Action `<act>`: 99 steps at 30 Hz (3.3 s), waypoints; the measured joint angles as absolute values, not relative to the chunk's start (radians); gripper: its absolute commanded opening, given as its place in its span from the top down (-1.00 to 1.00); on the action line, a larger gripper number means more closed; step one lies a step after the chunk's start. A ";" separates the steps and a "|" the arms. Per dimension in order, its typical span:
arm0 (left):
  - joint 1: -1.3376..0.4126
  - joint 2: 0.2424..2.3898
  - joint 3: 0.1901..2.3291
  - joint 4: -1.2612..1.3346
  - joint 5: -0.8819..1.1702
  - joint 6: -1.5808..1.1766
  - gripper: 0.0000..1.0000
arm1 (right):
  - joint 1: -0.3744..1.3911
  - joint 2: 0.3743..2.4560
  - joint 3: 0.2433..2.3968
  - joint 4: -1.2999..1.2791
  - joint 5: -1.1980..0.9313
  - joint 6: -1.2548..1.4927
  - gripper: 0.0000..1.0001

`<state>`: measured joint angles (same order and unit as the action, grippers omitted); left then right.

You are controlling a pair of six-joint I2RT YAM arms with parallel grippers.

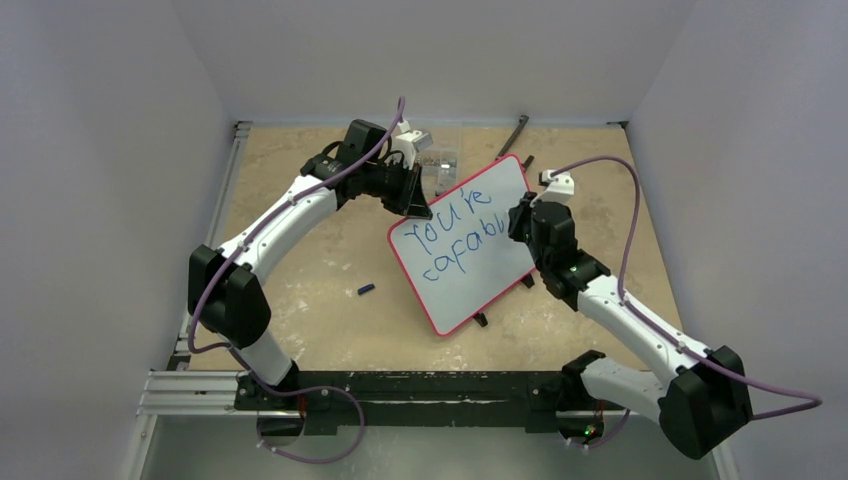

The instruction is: Write a sentence on the whiteboard

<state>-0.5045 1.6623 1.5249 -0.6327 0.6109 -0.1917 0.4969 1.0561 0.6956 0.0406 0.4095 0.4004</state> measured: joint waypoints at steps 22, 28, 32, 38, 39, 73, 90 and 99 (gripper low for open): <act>-0.505 1.662 1.525 -0.632 0.609 -0.192 1.00 | 0.448 1.095 0.681 0.074 0.398 0.408 1.00; -0.505 1.662 1.525 -0.633 0.609 -0.198 1.00 | 0.443 1.103 0.688 0.080 0.379 0.409 1.00; -0.504 1.662 1.523 -0.635 0.608 -0.199 1.00 | 0.443 1.104 0.688 0.089 0.365 0.411 1.00; -0.504 1.662 1.523 -0.636 0.605 -0.200 1.00 | 0.443 1.104 0.692 0.102 0.331 0.416 1.00; -0.504 1.662 1.523 -0.637 0.605 -0.200 1.00 | 0.442 1.104 0.692 0.104 0.324 0.418 1.00; -0.504 1.662 1.523 -0.638 0.598 -0.204 1.00 | 0.411 1.095 0.632 0.060 0.410 0.456 1.00; -0.505 1.660 1.523 -0.633 0.615 -0.199 1.00 | 0.408 0.931 0.690 -0.047 0.371 0.404 1.00; -0.506 1.644 1.507 -0.627 0.615 -0.199 1.00 | 0.409 0.828 0.692 -0.069 0.149 0.377 1.00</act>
<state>-0.5056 1.6436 1.5070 -0.6266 0.6147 -0.1989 0.4088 0.8284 0.6918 -0.0689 0.1486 0.3771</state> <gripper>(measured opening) 0.077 0.096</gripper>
